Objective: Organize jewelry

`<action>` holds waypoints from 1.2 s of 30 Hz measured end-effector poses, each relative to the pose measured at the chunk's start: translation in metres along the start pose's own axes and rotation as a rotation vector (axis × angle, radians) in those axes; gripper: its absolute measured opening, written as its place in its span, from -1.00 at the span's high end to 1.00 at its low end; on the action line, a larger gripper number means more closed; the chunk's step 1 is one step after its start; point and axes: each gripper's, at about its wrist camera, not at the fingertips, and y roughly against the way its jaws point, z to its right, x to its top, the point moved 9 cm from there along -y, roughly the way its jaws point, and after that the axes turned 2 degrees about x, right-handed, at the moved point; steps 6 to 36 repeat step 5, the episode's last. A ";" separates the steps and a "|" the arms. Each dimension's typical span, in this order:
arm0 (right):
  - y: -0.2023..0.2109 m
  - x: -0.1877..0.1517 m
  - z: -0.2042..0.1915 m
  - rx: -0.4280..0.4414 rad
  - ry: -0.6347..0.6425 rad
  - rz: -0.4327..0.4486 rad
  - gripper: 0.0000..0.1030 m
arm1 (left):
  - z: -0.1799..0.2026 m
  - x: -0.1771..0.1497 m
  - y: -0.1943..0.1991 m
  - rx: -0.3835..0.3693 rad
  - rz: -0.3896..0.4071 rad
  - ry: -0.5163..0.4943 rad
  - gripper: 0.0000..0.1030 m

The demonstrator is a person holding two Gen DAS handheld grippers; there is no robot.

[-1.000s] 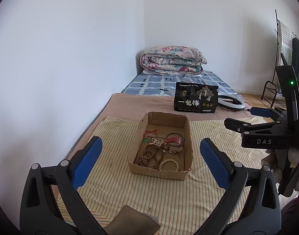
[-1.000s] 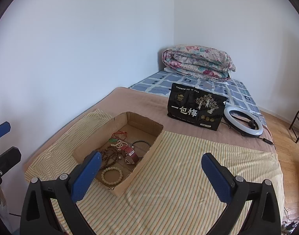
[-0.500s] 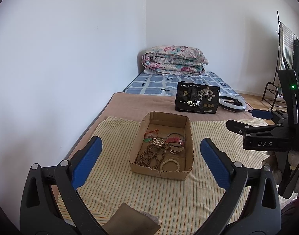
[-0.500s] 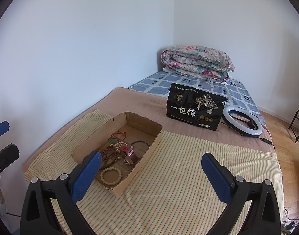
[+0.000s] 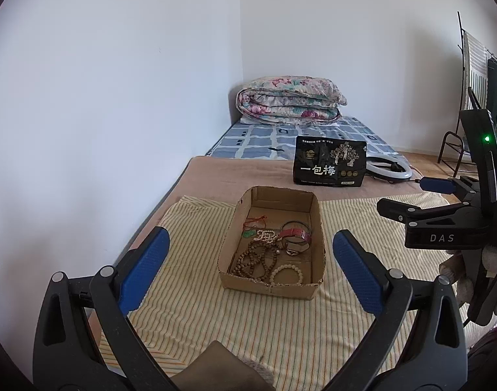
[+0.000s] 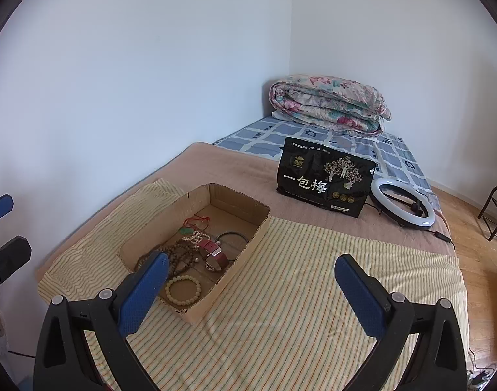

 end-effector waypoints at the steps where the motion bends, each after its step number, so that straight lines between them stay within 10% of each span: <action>1: 0.000 0.000 0.000 0.000 0.000 -0.001 -0.99 | 0.001 0.000 0.001 0.002 0.002 0.000 -0.98; 36: 0.000 0.000 0.000 0.000 -0.001 -0.001 -0.99 | 0.000 0.000 -0.001 0.002 0.003 0.000 -0.98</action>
